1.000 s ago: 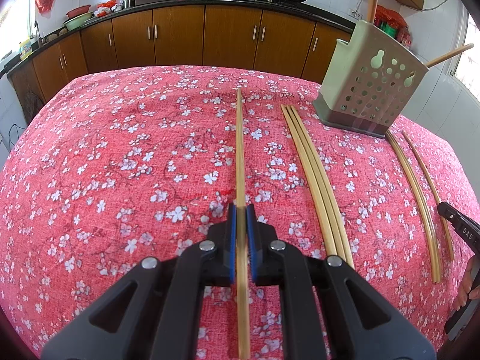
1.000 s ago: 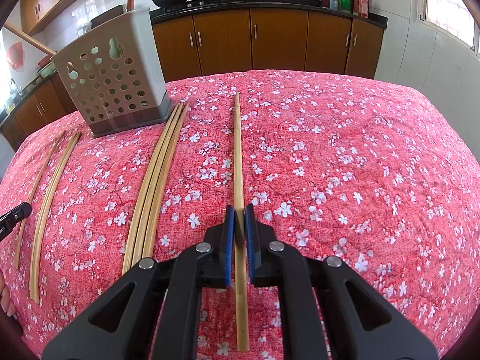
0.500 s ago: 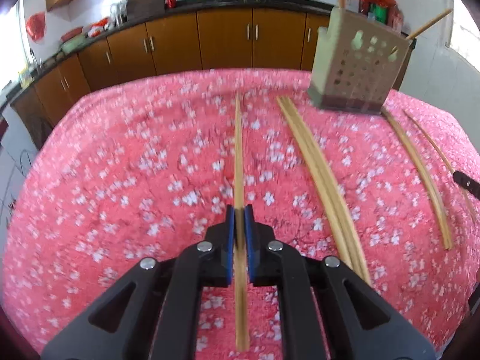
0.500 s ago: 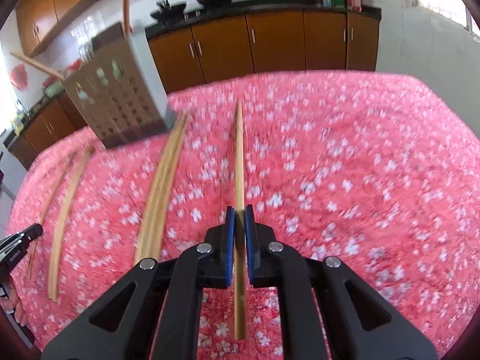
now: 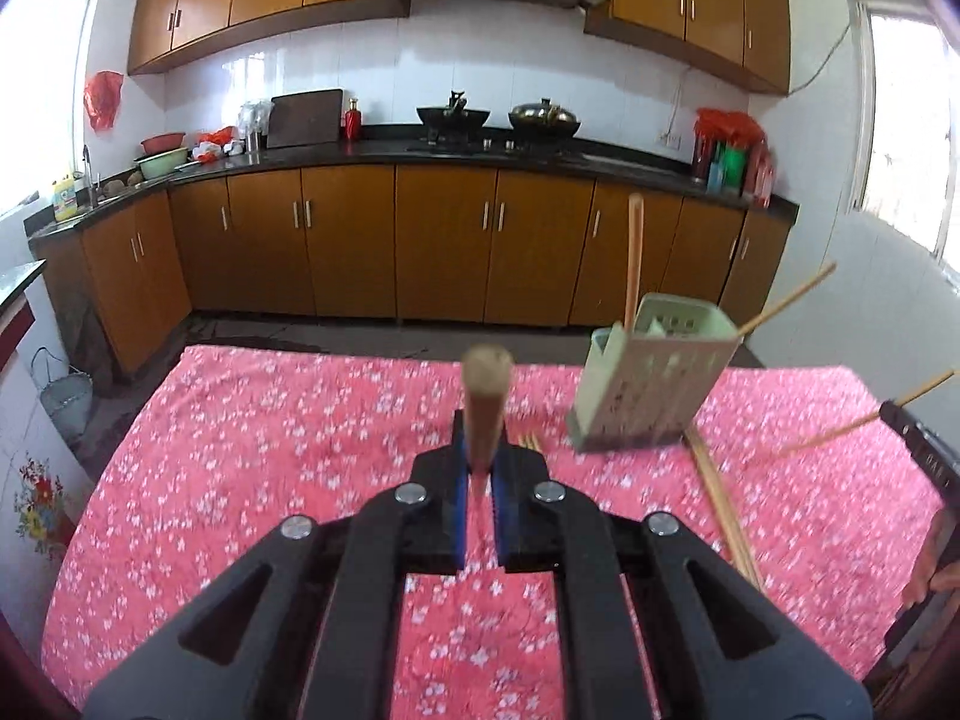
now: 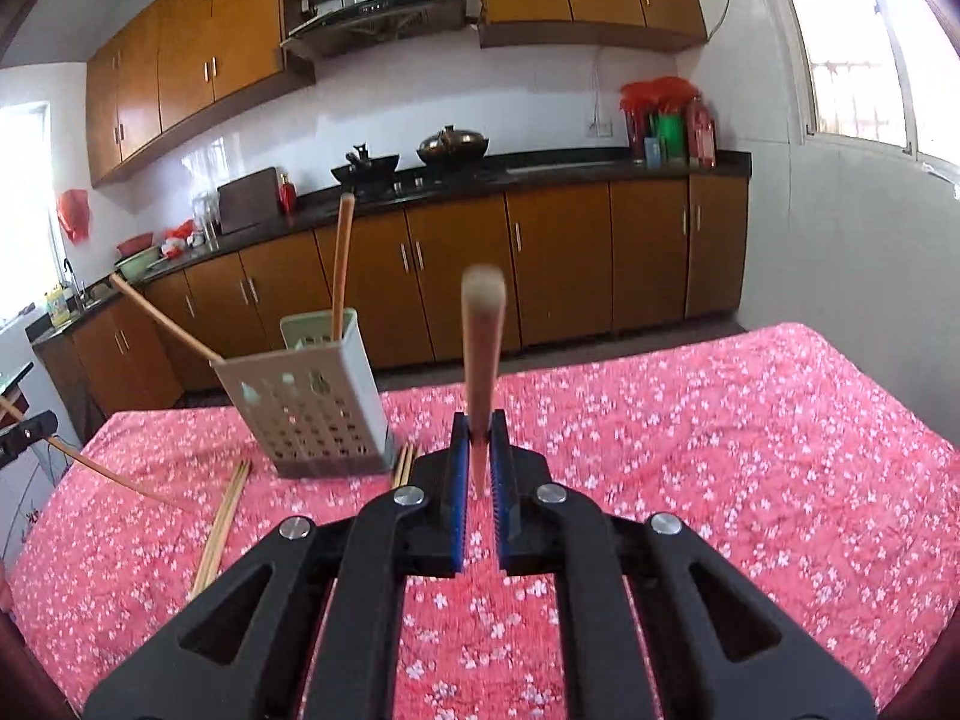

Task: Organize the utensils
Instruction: 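Lift both chopsticks upright and carry them above the utensil holder, then open the right tool into the holder while the left tool releases its chopstick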

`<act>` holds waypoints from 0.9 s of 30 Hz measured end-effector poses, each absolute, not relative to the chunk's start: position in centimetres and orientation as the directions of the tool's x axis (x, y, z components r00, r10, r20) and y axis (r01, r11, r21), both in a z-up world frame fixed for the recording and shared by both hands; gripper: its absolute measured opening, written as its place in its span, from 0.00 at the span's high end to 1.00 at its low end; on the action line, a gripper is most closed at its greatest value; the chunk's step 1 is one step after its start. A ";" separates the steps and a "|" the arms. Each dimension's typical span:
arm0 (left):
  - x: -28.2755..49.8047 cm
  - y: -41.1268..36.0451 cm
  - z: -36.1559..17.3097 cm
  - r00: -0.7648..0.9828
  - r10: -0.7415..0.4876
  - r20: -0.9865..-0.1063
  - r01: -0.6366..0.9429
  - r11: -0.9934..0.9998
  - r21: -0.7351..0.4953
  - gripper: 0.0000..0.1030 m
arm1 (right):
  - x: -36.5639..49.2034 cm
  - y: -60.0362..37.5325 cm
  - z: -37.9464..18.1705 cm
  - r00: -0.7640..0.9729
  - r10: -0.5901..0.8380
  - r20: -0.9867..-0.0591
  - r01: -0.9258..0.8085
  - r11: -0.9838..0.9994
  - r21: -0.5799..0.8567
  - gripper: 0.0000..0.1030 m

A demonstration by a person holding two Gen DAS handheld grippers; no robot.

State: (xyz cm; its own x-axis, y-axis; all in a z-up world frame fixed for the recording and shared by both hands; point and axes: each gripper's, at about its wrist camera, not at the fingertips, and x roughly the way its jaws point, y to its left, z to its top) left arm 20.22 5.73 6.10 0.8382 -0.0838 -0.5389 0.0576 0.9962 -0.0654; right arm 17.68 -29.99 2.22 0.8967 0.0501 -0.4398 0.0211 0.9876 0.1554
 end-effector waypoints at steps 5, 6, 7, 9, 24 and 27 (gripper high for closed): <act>20.7 5.9 7.5 0.846 -0.099 -0.524 0.066 0.994 -0.082 0.92 | 17.4 -30.2 3.2 0.907 0.060 -0.416 0.010 0.986 0.165 0.92; 20.6 5.8 8.0 0.848 -0.108 -0.519 0.072 0.993 -0.088 0.92 | 17.4 -30.3 3.6 0.909 0.067 -0.411 0.004 0.985 0.170 0.92; 20.4 5.9 8.4 0.851 -0.115 -0.513 0.077 0.993 -0.094 0.92 | 17.3 -30.3 4.3 0.913 0.084 -0.399 -0.010 0.983 0.183 0.92; 19.8 5.7 9.6 0.858 -0.148 -0.492 0.103 0.988 -0.117 0.92 | 17.1 -30.3 5.6 0.919 0.120 -0.376 -0.040 0.976 0.214 0.92; 23.4 -1.6 19.8 0.965 -0.209 -0.159 0.185 0.971 -0.153 0.92 | 21.6 -25.2 13.8 0.969 0.218 -0.114 -0.184 0.950 0.252 0.92; 25.6 -2.2 19.6 0.974 -0.190 -0.120 0.166 0.969 -0.185 0.92 | 23.9 -25.0 12.9 0.971 0.194 -0.142 -0.155 0.957 0.246 0.92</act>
